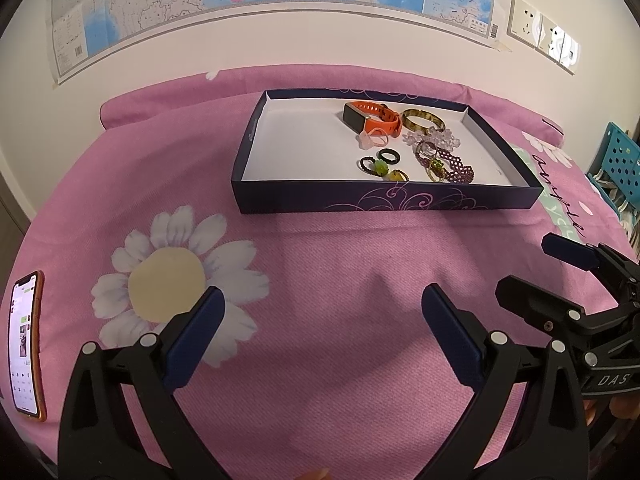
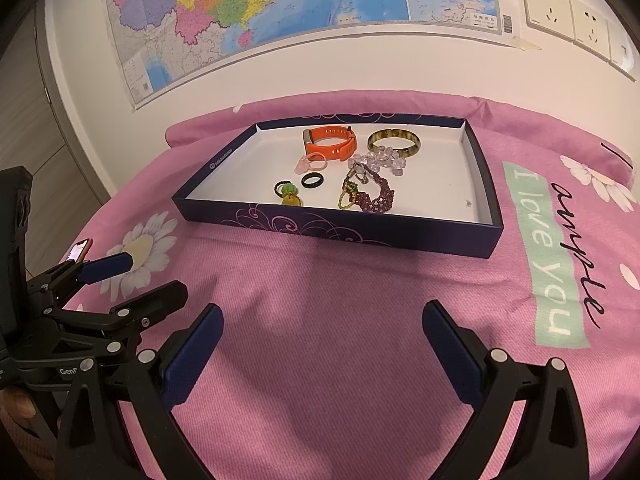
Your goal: Organize jewelry
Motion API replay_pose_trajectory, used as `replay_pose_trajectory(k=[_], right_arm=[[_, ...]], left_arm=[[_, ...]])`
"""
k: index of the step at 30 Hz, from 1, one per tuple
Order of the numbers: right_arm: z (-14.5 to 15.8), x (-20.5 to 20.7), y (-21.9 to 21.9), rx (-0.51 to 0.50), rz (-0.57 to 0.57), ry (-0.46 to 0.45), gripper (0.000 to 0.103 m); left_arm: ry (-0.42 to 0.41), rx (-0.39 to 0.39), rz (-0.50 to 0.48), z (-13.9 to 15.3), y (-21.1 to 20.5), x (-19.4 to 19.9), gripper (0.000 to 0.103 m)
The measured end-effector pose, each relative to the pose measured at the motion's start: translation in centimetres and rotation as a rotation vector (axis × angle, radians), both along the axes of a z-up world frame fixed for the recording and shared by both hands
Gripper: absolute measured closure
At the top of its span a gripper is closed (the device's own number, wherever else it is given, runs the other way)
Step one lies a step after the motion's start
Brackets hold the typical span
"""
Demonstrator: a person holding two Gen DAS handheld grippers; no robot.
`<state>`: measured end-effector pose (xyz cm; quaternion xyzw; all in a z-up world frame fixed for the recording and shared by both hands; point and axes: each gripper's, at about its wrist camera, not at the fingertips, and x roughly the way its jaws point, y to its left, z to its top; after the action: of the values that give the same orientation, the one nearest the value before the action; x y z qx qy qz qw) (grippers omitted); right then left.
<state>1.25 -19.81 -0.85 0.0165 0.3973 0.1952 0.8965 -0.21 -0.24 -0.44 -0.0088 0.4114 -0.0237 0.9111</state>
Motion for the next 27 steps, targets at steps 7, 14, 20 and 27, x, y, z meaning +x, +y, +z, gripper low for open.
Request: replay_pose_trajectory(k=[7,14,20,27], right_arm=[[-0.06,0.11,-0.07,0.006,-0.006,0.004,0.007],[-0.11,0.16,-0.16,0.008,-0.008,0.005,0.007],[-0.13,0.18,-0.15,0.008,-0.008,0.006,0.007],[-0.10,0.18,-0.19,0.009,-0.010,0.006,0.007]], left_arm=[[0.001,-0.001,0.000,0.00,0.06,0.03,0.006],[-0.001,-0.001,-0.003,-0.06,0.00,-0.01,0.006],[0.001,-0.002,-0.003,-0.16,-0.04,-0.03,0.006],[0.005,0.001,-0.005,-0.25,-0.13,-0.02,0.006]])
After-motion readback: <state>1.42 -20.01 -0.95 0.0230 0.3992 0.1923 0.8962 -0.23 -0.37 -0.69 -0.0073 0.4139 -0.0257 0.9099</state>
